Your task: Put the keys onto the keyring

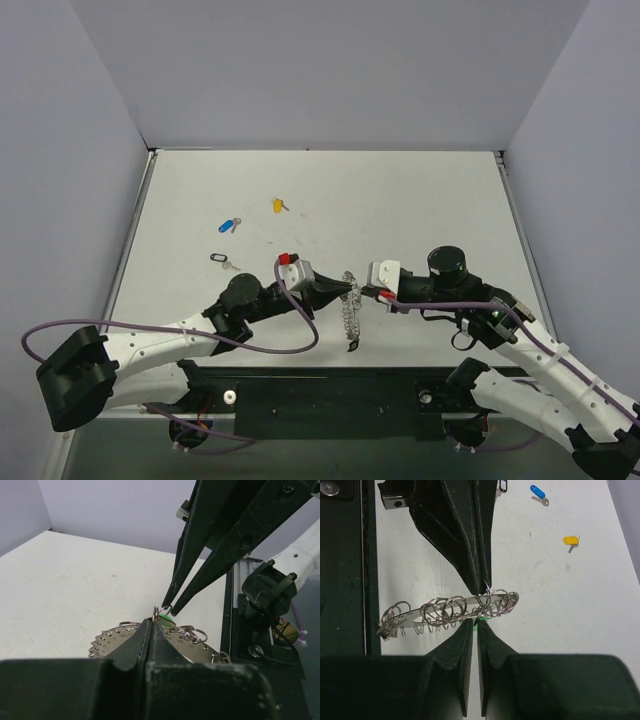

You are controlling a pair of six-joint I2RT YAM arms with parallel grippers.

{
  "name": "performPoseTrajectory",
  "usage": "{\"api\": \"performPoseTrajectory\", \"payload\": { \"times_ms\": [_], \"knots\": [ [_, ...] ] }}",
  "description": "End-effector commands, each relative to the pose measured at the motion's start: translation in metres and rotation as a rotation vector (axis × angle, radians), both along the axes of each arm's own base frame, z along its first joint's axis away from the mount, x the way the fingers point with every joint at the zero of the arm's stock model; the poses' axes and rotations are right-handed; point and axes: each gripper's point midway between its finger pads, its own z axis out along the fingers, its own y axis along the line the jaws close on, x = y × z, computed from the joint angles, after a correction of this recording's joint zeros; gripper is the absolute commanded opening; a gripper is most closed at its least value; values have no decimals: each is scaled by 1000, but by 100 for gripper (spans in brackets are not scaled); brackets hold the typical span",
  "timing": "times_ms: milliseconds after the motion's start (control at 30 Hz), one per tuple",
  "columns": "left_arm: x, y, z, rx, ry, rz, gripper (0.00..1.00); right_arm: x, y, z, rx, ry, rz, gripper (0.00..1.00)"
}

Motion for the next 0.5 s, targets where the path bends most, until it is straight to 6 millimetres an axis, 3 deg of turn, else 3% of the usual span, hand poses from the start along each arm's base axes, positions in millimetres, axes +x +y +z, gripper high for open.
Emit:
{"api": "performPoseTrajectory", "payload": {
  "times_ms": [0,200,300,333,400,467],
  "knots": [
    [9,10,57,-242,-22,51,0,-14,2,33,113,116,16,11],
    [2,7,52,-299,-5,16,0,-21,0,64,217,268,1,43],
    [-2,3,53,-307,-9,-1,0,-15,-2,87,288,381,-22,52],
    [-2,1,51,-307,-6,-1,0,-23,0,93,309,454,7,54],
    [-3,-2,52,-315,10,4,0,-19,-2,100,318,563,-9,58],
    [-5,-6,54,-324,27,1,0,-17,-6,93,284,653,-31,60]
  ]
}}
